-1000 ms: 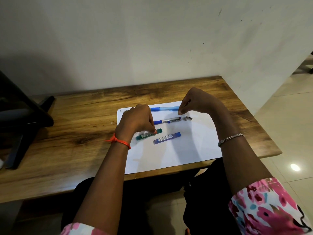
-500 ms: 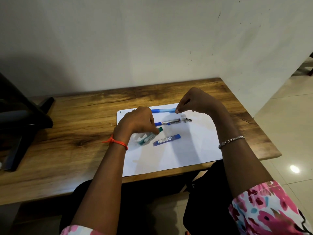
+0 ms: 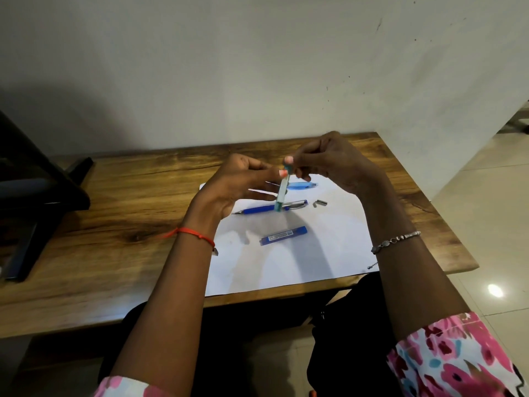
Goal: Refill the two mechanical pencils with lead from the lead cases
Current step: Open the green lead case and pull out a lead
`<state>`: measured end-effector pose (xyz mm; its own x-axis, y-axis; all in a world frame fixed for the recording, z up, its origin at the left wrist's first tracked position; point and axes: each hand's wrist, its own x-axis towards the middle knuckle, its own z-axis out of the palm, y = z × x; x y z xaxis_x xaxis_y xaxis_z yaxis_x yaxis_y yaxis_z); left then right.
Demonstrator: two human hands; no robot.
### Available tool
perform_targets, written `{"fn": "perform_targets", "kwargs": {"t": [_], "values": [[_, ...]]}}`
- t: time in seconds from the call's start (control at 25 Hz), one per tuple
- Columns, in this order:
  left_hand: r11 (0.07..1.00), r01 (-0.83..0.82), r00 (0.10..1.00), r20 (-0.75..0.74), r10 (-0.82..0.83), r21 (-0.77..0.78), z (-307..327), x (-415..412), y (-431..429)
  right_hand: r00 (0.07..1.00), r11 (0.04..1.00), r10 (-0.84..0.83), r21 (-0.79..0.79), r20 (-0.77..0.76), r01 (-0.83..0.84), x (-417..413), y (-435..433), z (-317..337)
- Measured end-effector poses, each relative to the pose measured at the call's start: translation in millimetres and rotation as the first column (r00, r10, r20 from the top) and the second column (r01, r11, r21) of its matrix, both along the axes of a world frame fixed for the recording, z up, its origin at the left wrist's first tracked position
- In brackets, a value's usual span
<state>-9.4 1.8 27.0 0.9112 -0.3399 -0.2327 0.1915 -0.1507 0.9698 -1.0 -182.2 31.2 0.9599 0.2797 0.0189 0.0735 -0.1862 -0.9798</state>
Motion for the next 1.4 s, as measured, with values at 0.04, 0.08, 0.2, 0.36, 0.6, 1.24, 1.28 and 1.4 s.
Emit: {"fn": "perform_targets", "kwargs": {"t": [0.04, 0.08, 0.2, 0.36, 0.6, 1.24, 1.28, 1.4], "values": [[0.995, 0.008, 0.998, -0.063, -0.014, -0.103, 1, -1, 0, 0.999, 0.998, -0.035, 0.054, 0.004, 0.035, 0, 0, 0], [0.98, 0.014, 0.992, -0.122, -0.038, -0.197, 2, -3, -1, 0.997, 0.993, -0.071, 0.096, 0.006, 0.071, 1, 0, 1], [0.94, 0.016, 0.978, -0.189, -0.086, -0.341, 5, -7, -5, 0.991, 0.983, -0.133, 0.131, 0.014, 0.131, 2, 4, 3], [0.915, -0.03, 0.973, -0.22, -0.064, -0.401, 8, -10, -8, 0.982, 0.973, -0.188, 0.139, 0.012, 0.185, 2, 9, 5], [0.912, -0.043, 0.967, -0.247, -0.066, -0.409, 9, -13, -9, 0.97, 0.934, -0.243, 0.263, -0.022, 0.241, 2, 4, 7], [0.949, -0.116, 0.956, -0.291, 0.028, -0.292, 10, -7, 0, 0.908, 0.963, -0.034, 0.231, -0.418, 0.143, -1, -5, 3], [0.949, -0.122, 0.954, -0.298, 0.032, -0.291, 11, -7, 0, 0.891, 0.958, -0.026, 0.243, -0.453, 0.152, -1, -4, 3], [0.946, -0.14, 0.947, -0.317, 0.043, -0.292, 13, -7, 2, 0.863, 0.948, -0.008, 0.271, -0.505, 0.167, -5, -2, 5]]}}
